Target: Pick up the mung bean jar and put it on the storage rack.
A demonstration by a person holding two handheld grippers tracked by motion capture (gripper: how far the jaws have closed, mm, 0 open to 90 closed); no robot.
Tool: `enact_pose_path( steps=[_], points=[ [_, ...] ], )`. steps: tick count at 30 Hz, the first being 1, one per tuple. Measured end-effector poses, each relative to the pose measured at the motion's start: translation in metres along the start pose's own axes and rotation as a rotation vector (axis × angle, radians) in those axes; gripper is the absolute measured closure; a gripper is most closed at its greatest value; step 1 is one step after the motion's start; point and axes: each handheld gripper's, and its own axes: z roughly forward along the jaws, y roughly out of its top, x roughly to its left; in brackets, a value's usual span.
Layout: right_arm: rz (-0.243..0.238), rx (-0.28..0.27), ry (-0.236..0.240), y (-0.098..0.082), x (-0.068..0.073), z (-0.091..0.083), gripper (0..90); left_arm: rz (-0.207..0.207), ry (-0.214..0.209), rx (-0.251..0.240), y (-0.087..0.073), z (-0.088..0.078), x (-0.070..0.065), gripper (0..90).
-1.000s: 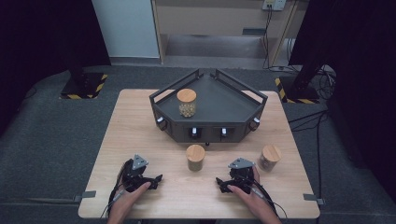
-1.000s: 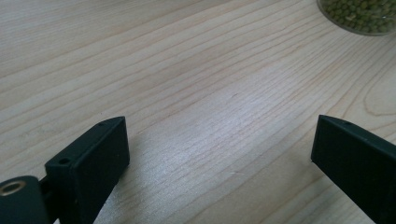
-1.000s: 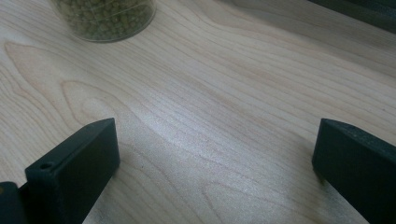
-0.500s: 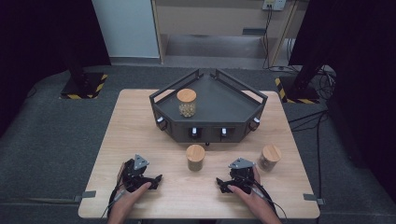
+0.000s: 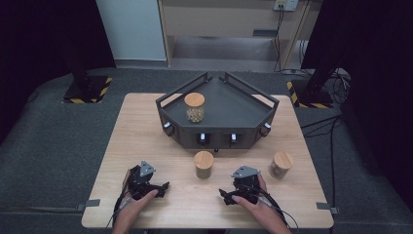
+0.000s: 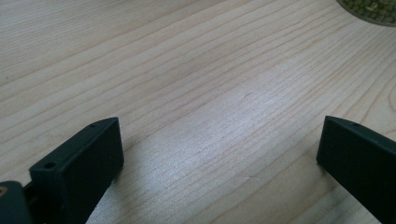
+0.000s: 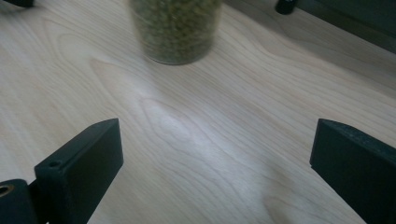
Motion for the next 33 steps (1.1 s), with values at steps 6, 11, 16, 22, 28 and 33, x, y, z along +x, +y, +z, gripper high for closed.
enact_pose_path(
  steps=[6,11,16,22,28,33],
  points=[
    [-0.027,0.0,0.018,0.015,0.007,-0.002,3.1,-0.001,0.002,0.0,0.001,0.001,0.0,0.0],
    [-0.044,0.004,0.028,0.029,0.012,0.003,3.1,-0.003,0.003,0.0,0.001,0.001,0.001,0.0],
    [-0.057,0.011,0.034,0.039,0.017,0.012,3.3,-0.003,0.003,0.0,0.001,0.001,0.001,0.0],
    [-0.045,0.02,0.022,0.046,0.017,0.023,3.9,-0.003,0.003,0.0,0.001,0.001,0.001,0.0],
    [-0.003,0.021,0.024,0.053,0.015,0.035,4.4,-0.003,0.003,0.0,0.001,0.001,0.001,0.0],
    [0.0,0.026,0.023,0.059,0.017,0.043,4.6,-0.003,0.003,0.0,0.001,0.001,0.001,0.0]
  ],
)
